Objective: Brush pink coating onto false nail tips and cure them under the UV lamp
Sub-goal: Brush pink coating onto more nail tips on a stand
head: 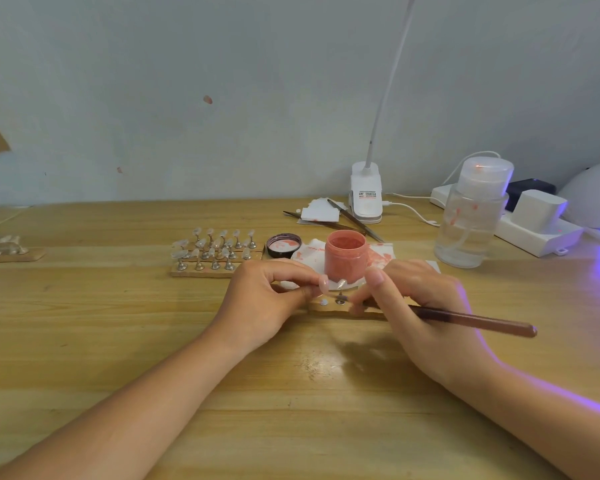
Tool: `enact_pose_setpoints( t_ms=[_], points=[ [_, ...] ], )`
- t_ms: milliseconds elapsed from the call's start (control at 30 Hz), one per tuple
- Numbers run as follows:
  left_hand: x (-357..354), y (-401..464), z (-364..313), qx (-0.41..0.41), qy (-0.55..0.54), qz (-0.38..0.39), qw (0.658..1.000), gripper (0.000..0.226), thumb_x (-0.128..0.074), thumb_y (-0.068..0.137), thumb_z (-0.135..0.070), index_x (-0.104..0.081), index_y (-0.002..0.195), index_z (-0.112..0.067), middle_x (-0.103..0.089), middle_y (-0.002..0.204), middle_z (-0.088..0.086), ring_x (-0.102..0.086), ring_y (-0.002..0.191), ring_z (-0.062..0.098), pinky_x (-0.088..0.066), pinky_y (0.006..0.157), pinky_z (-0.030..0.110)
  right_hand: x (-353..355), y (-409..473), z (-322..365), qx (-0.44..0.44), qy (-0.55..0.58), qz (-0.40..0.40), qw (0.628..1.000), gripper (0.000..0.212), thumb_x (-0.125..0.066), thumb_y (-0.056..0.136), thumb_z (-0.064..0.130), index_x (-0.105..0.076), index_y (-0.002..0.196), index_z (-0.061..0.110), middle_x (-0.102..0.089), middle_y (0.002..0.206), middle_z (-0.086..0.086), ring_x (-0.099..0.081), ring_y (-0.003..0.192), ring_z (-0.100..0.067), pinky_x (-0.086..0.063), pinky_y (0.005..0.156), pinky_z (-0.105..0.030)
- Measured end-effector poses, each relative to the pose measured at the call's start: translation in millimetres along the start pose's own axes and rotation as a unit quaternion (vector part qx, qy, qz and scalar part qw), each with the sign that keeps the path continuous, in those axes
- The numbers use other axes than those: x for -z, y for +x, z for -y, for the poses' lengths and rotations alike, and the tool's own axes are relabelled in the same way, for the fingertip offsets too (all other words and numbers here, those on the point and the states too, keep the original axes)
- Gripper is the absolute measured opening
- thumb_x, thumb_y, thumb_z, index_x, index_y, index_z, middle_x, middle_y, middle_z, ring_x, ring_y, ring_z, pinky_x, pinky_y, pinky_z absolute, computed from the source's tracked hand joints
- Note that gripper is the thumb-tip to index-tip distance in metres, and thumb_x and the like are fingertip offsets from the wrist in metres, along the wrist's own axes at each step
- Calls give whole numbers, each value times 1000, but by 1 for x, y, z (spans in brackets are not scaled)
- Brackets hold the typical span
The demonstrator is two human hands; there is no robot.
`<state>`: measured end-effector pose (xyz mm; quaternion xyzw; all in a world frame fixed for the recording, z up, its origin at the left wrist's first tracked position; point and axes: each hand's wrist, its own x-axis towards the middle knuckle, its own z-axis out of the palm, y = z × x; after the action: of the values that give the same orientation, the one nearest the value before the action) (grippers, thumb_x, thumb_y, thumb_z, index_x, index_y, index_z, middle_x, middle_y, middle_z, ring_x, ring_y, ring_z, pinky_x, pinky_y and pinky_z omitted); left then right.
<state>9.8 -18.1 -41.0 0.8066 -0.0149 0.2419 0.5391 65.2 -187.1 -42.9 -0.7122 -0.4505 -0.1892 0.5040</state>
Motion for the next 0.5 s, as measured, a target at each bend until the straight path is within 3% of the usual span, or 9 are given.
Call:
enact_pose_setpoints(
  t_ms=[100, 200, 367, 500],
  points=[
    [0, 1, 1, 1, -2, 1, 1000, 20, -70, 72, 1, -74, 70, -19, -73, 78, 0, -68, 74, 16, -56, 73, 37, 0, 1, 0, -7, -19, -6, 1000, 40, -44, 87, 42, -72, 71, 17, -64, 69, 13, -57, 73, -4, -38, 73, -15],
    [-1, 0, 2, 10, -10, -2, 1000, 16, -73, 69, -6, -75, 70, -21, -73, 78, -2, -68, 73, 14, -56, 72, 33, 0, -1, 0, -15, 16, 11, 1000, 43, -43, 89, 39, -69, 63, 16, -64, 61, 13, -57, 65, -1, -39, 73, -18],
    [1, 0, 2, 17, -20, 2, 1000, 20, -72, 70, -5, -75, 69, -25, -73, 78, -4, -69, 75, 13, -55, 74, 26, 1, 1, 1, -11, -7, -5, 1000, 40, -42, 89, 41, -71, 72, 19, -64, 72, 16, -57, 74, -2, -39, 72, -16],
    [1, -1, 1, 22, -27, -1, 999, 18, -72, 67, -10, -75, 69, -27, -73, 76, -5, -69, 75, 12, -55, 76, 29, 0, -1, 0, -8, 25, 10, 1000, 51, -39, 91, 47, -69, 65, 16, -64, 64, 13, -58, 67, -1, -40, 72, -22]
  ],
)
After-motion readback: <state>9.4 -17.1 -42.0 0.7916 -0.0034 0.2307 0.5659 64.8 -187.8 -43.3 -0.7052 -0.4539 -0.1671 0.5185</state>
